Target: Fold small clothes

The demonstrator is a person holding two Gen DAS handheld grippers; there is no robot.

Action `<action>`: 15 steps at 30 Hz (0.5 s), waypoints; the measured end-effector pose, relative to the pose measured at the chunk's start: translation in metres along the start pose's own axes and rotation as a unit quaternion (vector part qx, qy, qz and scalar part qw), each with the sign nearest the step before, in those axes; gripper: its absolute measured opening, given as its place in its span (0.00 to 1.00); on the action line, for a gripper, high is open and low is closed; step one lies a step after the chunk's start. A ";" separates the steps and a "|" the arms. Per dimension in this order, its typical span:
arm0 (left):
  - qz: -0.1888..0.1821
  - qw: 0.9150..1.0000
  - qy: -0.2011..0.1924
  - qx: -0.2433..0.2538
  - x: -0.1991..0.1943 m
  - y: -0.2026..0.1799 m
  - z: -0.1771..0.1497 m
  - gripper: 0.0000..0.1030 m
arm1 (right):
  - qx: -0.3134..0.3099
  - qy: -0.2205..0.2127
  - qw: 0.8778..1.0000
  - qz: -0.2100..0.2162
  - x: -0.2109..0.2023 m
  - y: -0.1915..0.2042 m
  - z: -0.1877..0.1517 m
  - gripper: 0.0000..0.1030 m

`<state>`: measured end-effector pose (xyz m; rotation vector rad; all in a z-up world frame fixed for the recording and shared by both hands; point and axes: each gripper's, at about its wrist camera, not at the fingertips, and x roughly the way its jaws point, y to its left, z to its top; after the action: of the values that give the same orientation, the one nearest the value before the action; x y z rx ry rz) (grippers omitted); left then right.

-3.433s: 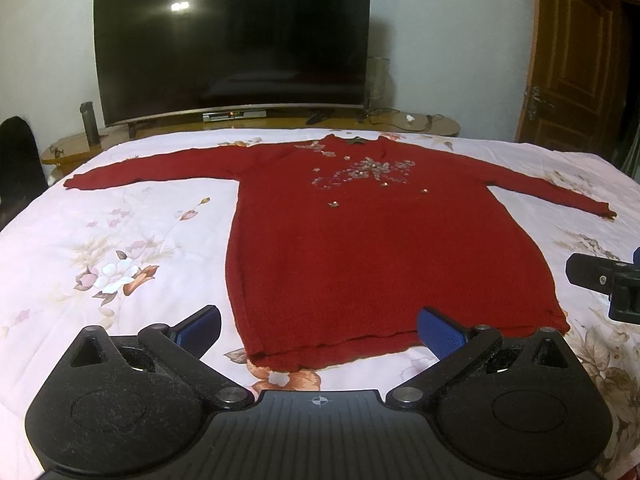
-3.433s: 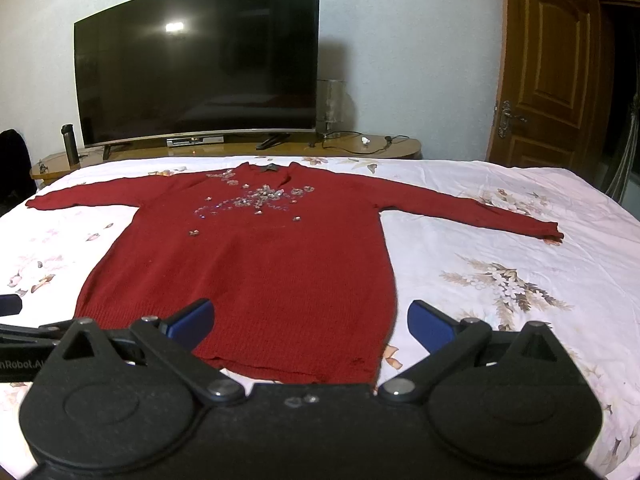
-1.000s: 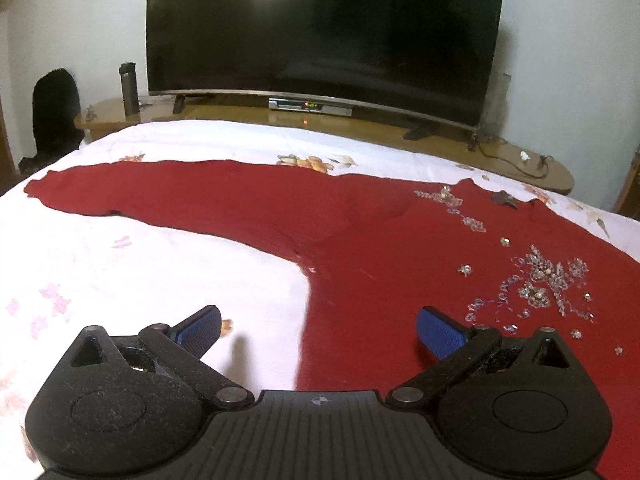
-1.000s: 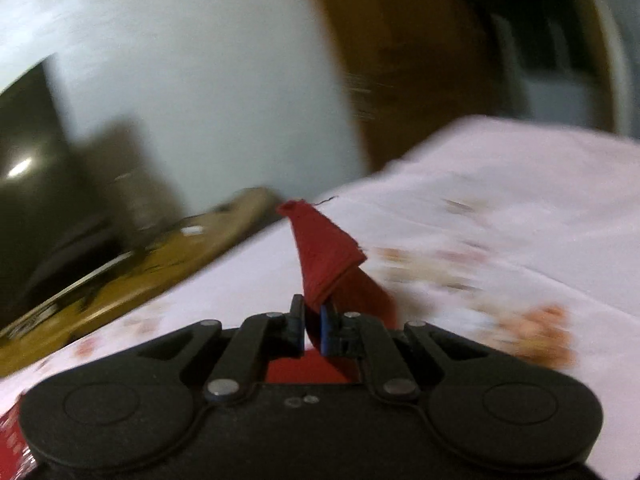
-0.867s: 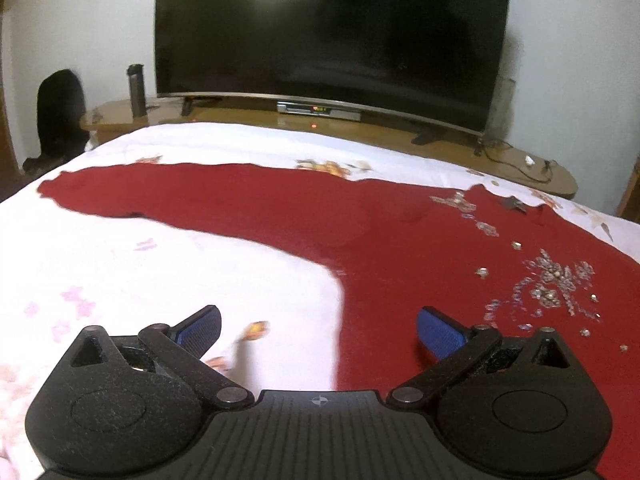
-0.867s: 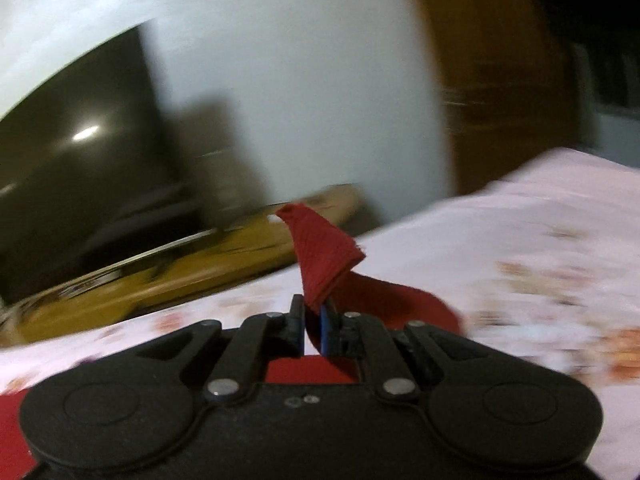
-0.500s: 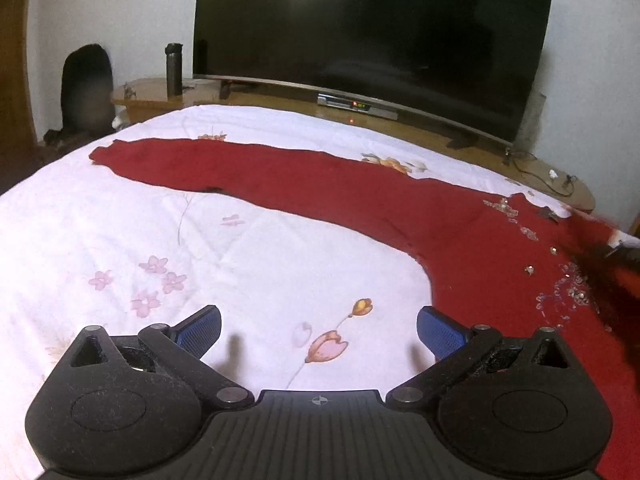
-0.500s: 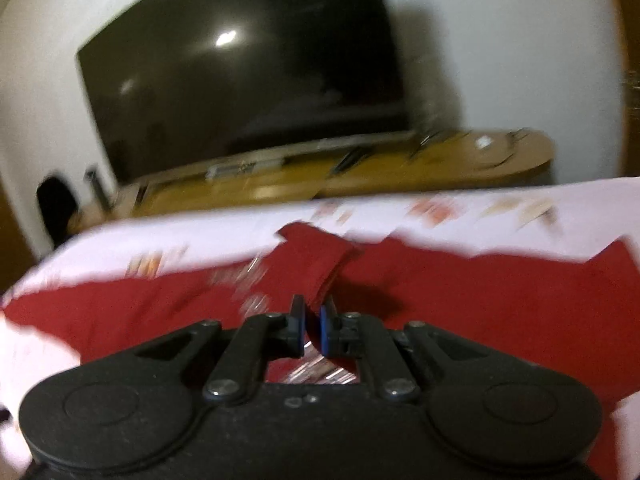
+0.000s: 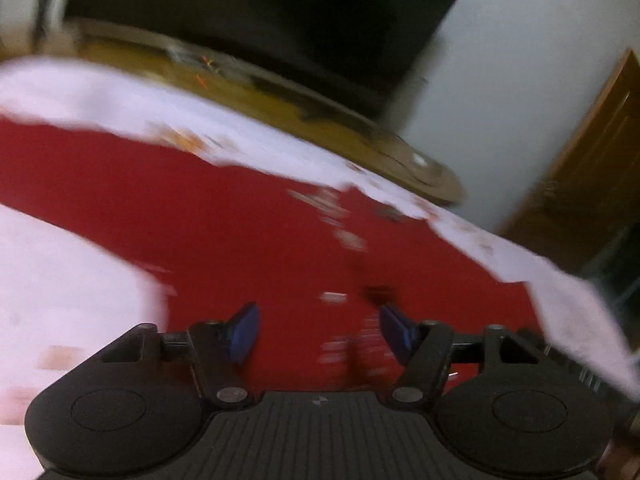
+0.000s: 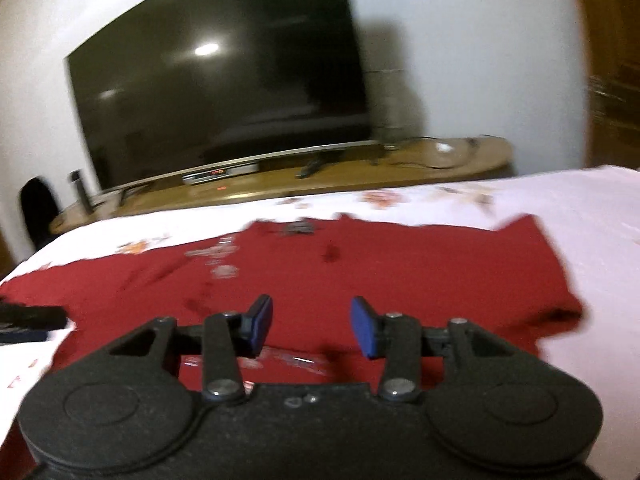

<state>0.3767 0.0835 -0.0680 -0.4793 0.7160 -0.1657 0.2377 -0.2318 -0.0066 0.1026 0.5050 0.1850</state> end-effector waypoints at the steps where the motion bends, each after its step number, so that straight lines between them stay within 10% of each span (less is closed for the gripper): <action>1: -0.020 1.000 0.017 -0.011 0.017 -0.007 0.004 0.64 | 0.008 0.001 1.000 -0.011 -0.003 -0.013 0.000 0.42; 7: -0.045 0.995 0.068 -0.056 0.082 -0.026 0.010 0.64 | 0.043 0.010 0.998 -0.048 -0.029 -0.066 -0.020 0.42; 9: -0.032 0.996 0.064 -0.053 0.095 -0.032 0.008 0.47 | 0.054 0.015 0.997 -0.059 -0.035 -0.077 -0.027 0.42; 11: -0.010 0.997 0.068 -0.035 0.103 -0.040 0.008 0.03 | 0.067 0.016 0.996 -0.065 -0.033 -0.085 -0.031 0.42; 15: -0.008 0.999 0.035 -0.012 0.089 -0.039 0.020 0.03 | 0.082 0.020 0.994 -0.074 -0.033 -0.100 -0.035 0.42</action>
<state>0.4565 0.0292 -0.0889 -0.5051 0.7843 -0.1906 0.2074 -0.3342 -0.0360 0.2222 0.5647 0.0001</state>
